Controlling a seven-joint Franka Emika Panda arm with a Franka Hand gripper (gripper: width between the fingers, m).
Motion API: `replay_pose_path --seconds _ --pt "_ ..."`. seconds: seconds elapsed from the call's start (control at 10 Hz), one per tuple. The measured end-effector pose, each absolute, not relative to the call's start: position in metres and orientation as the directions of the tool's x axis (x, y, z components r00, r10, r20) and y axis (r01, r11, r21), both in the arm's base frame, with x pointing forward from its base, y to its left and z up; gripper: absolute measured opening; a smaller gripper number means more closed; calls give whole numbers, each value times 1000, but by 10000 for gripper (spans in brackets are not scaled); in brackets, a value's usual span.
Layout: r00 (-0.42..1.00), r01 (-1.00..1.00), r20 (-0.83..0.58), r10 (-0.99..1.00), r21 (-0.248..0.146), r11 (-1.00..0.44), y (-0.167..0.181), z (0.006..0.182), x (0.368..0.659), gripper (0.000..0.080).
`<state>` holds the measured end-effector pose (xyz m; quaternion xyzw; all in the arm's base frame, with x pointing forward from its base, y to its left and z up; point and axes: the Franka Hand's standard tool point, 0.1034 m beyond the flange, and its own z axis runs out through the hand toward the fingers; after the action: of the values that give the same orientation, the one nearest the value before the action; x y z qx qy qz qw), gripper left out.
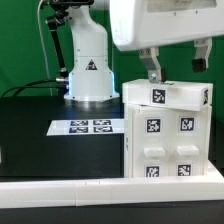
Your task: Assemble cabinet
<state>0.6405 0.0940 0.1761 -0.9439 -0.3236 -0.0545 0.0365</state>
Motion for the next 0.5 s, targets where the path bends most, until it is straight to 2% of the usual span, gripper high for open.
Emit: replay_pose_path --seconds 0.2,0.5 --pt "699 710 108 706 2 -704 94 175 640 796" --pt "737 672 100 668 -8 -740 89 171 637 796"
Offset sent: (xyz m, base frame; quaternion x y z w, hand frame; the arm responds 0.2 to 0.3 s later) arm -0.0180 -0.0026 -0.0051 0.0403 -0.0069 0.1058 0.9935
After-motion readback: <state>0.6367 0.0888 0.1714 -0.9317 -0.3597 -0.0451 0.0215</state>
